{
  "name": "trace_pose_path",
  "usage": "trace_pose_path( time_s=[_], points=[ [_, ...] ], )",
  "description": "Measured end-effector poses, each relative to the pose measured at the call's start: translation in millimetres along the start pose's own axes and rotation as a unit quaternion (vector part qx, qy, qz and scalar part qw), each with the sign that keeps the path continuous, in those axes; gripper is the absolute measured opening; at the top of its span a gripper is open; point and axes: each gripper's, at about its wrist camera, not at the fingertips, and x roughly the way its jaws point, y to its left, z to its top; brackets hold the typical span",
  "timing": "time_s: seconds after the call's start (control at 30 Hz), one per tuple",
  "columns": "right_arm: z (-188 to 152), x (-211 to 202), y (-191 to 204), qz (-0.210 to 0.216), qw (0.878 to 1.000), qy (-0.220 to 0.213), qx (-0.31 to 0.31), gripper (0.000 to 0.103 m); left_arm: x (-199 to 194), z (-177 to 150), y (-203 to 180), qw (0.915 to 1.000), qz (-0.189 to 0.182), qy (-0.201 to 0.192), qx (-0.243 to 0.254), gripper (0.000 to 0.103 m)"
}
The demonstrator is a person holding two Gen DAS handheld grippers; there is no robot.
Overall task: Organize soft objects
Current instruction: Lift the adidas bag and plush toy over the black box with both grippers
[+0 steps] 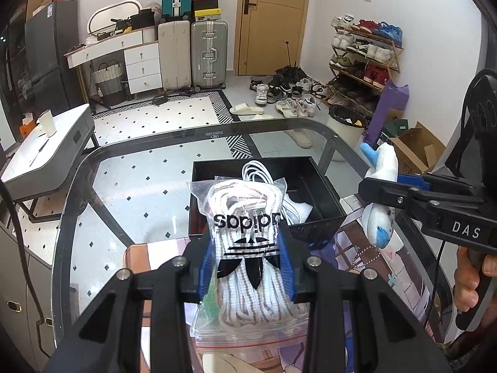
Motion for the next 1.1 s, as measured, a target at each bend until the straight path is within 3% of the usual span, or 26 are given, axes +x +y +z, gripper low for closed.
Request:
trace_pose_path(
  time_s=[1.1],
  points=[
    [29,26,0,0.006,1.0,0.0,-0.012,0.035,18,28,7,0.9998,0.012,-0.001,0.016,0.035]
  ],
)
